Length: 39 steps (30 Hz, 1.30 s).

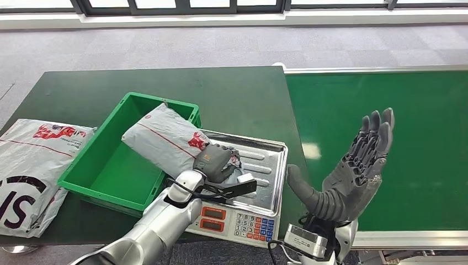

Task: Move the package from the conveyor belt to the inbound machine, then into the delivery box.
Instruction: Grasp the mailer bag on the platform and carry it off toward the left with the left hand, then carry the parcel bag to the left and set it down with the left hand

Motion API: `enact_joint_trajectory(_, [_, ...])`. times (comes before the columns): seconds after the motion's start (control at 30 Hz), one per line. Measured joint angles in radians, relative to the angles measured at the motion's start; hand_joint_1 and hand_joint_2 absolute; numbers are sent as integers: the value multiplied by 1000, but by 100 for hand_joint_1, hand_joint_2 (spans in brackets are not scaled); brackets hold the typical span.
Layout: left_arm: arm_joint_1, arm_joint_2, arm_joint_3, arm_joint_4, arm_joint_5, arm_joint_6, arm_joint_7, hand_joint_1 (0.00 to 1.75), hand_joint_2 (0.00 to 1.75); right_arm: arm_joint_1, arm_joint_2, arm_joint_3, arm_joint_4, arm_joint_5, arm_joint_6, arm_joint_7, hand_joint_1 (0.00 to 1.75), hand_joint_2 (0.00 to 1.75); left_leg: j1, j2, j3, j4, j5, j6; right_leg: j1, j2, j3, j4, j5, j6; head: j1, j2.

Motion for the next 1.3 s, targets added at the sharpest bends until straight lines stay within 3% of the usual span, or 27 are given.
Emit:
enact_joint_trajectory(0.13, [72, 45, 0, -186, -140, 103, 115, 175, 175, 2, -1, 0, 11, -15, 0, -28, 0, 175, 0, 0, -4, 0, 1, -1, 0, 0, -4, 0, 0, 0, 0, 0])
enact_joint_trajectory(0.27, [127, 118, 0, -424, -150, 192, 196, 175, 175, 1, 0, 0, 22, -17, 0, -34, 0, 175, 1, -1, -8, 0, 1, -2, 1, 0, -8, 1, 1, -1, 0, 0])
enact_joint_trajectory(0.37, [148, 162, 12, -573, -150, 214, 191, 175, 175, 1, 4, 0, 24, -9, 0, -27, 0, 175, 1, -2, -9, 0, 1, -2, 1, 0, -9, 1, 1, -1, 0, 0])
enact_joint_trajectory(0.57, [153, 183, 111, -726, -150, 254, 129, 175, 175, 14, 10, 0, 18, -1, 0, -15, 0, 175, 1, -2, -10, 0, 1, -2, 1, 0, -10, 1, 1, -1, 0, 0])
enact_joint_trajectory(1.0, [132, 191, 205, -764, -116, 214, 65, 175, 175, 40, 10, 0, -1, -1, -1, -24, 0, 175, 1, -2, -10, 0, 1, -2, 1, 0, -10, 1, 1, -1, 0, 0])
enact_joint_trajectory(1.3, [22, 186, 273, -565, -98, 174, 44, 175, 175, 58, 10, 0, -1, -14, -1, -41, 0, 175, 1, -1, -9, 0, 2, -2, 1, 0, -11, 1, 1, -2, 0, 0])
